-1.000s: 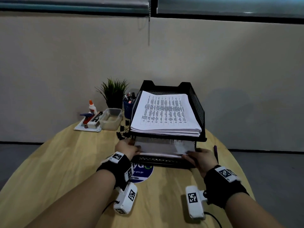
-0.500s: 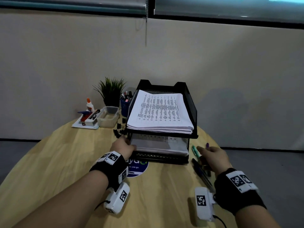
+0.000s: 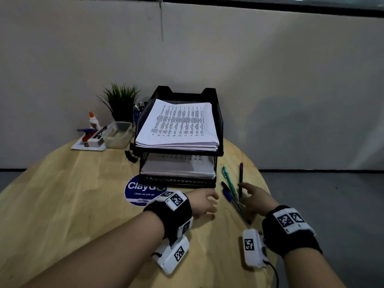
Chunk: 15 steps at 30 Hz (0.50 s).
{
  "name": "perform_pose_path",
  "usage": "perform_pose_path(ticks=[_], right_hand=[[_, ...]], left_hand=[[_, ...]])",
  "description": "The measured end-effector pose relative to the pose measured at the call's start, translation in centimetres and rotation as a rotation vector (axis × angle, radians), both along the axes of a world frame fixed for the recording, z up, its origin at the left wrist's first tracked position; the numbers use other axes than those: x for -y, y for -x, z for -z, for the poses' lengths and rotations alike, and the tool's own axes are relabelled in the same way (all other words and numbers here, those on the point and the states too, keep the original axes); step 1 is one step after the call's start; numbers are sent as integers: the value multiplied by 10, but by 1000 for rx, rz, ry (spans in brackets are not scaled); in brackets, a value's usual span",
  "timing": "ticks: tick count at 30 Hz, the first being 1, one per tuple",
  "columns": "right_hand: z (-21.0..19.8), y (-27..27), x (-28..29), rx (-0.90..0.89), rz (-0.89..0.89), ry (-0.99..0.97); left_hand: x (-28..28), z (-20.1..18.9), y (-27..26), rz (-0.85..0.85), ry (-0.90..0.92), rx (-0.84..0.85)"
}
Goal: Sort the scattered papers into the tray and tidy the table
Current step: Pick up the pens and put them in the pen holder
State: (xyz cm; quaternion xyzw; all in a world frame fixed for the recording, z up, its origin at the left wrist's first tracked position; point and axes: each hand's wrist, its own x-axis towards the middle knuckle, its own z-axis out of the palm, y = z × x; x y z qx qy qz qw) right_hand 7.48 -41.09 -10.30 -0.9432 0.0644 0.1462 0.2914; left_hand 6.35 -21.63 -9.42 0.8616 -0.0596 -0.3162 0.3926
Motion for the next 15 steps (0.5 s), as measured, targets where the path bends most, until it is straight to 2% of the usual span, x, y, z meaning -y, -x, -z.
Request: perform_pose_path(ticks=[4,7,10,15], right_hand=[[3,-11,-7,46,-242,223],[3,-14,-3,64,-201,267],[3,-18,4,101,-134,280],[5,-24,8,36,-41,286]], left_hand=[[30,-9,-9,230,-175,120],[42,-9,-17,334,-335,198],[49,-8,-24,288,-371,257],[59,4,-37,164,-420,319]])
